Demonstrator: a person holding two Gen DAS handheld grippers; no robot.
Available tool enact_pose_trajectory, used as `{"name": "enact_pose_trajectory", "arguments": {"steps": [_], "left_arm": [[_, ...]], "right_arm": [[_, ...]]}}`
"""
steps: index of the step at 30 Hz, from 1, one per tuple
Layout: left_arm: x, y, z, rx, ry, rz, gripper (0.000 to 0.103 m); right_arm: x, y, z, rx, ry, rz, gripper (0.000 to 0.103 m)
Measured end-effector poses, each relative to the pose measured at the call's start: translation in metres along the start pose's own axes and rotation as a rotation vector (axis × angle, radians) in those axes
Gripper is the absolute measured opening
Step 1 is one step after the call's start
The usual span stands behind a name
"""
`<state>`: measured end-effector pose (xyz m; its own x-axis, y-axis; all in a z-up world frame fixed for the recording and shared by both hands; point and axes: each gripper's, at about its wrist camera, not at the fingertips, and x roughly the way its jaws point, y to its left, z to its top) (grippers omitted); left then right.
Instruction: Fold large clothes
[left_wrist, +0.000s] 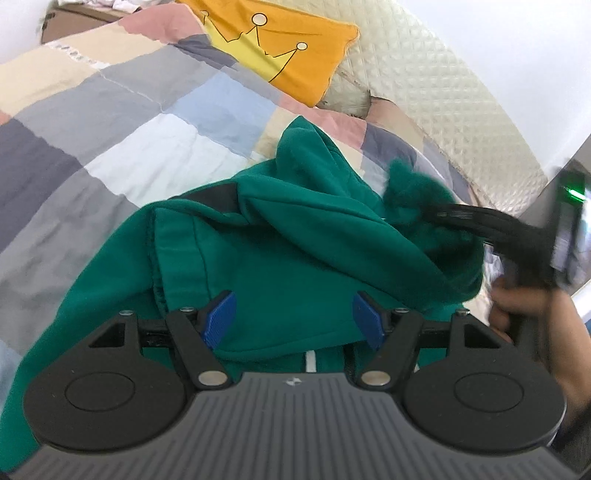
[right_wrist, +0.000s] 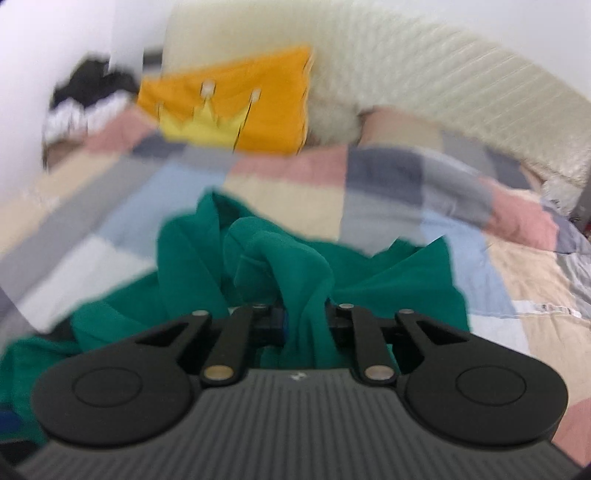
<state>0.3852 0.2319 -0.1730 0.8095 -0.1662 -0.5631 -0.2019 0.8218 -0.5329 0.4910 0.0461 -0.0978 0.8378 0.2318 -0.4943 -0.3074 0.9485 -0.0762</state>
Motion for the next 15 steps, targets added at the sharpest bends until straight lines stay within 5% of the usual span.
{"name": "enact_pose_trajectory", "arguments": {"steps": [5,9,15], "left_arm": [[-0.012,-0.008,-0.005,0.011,-0.02,-0.014,0.074],[-0.023,-0.016,-0.011,0.027,-0.039,-0.03,0.074],[-0.032,-0.019,-0.017,0.023,-0.038,-0.037,0.074]], "right_arm": [[-0.09,-0.025,-0.021,0.218,-0.262,-0.005,0.016],[-0.14,-0.038,-0.053,0.376,-0.366,-0.059,0.016],[-0.164,-0.053,-0.125,0.638,-0.24,-0.078,0.016]]}}
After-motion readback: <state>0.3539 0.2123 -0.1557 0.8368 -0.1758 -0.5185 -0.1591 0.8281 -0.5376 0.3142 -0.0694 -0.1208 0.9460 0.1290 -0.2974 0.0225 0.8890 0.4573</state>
